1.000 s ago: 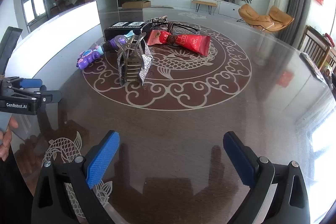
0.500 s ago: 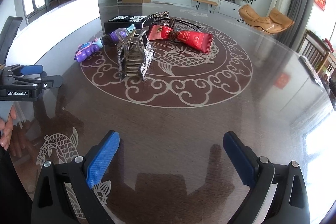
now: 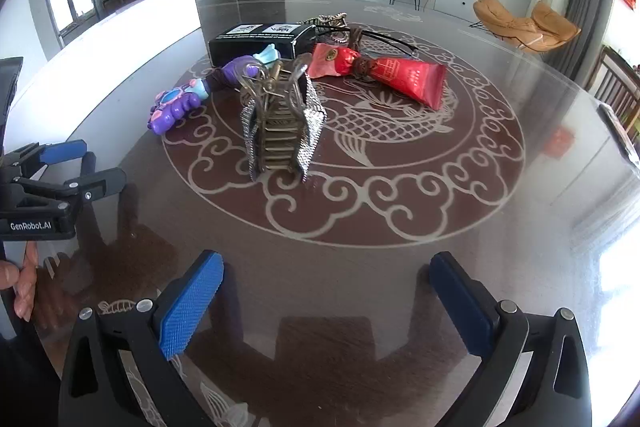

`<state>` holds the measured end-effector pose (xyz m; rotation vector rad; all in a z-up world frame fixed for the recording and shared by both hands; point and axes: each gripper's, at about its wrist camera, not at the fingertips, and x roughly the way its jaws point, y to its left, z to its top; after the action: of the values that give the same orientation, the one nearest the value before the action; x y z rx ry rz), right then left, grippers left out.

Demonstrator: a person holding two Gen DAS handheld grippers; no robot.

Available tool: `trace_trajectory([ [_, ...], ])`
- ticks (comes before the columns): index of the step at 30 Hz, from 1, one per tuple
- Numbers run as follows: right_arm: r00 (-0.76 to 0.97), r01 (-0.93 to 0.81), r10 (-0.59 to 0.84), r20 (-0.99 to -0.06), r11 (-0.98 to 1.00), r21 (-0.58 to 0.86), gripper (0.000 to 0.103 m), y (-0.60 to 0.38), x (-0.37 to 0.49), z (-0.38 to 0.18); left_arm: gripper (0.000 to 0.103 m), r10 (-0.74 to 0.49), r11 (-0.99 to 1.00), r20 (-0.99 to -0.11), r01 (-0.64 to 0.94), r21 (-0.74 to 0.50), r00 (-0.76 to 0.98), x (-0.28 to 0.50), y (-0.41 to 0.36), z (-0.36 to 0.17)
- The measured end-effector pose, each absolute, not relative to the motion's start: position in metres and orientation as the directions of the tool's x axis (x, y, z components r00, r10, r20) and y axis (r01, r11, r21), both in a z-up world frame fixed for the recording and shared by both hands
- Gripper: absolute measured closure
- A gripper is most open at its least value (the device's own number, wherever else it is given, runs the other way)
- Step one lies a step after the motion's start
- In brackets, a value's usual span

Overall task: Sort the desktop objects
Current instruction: 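Lower the right tool onto the clear rhinestone claw clip and grasp it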

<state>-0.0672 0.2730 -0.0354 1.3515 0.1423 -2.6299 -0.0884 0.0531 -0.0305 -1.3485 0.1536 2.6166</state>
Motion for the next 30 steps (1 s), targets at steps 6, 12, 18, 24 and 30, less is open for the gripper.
trace_trajectory([
  [6, -0.559, 0.271, -0.154, -0.814, -0.963, -0.004, 0.000, 0.240, -0.123, -0.037, 0.000, 0.124, -0.976, -0.815, -0.218, 0.004, -0.567, -0.088, 0.053, -0.031],
  [12, -0.552, 0.308, -0.180, -0.814, -0.951, 0.002, 0.000, 0.243, -0.146, -0.039, 0.000, 0.123, -0.976, -0.815, -0.218, 0.004, -0.567, -0.088, 0.053, -0.031],
  [18, -0.552, 0.308, -0.179, -0.814, -0.951, 0.001, 0.000, 0.242, -0.146, -0.039, 0.000, 0.123, -0.976, -0.815, -0.217, 0.004, -0.567, -0.088, 0.053, -0.031],
  [24, -0.552, 0.308, -0.179, -0.814, -0.951, 0.000, 0.000, 0.242, -0.146, -0.039, 0.000, 0.123, -0.976, -0.814, -0.217, 0.004, -0.567, -0.087, 0.053, -0.031],
  [30, -0.553, 0.308, -0.179, -0.814, -0.951, 0.000, 0.000, 0.242, -0.146, -0.039, 0.000, 0.122, -0.976, -0.814, -0.216, 0.004, -0.567, -0.087, 0.053, -0.031],
])
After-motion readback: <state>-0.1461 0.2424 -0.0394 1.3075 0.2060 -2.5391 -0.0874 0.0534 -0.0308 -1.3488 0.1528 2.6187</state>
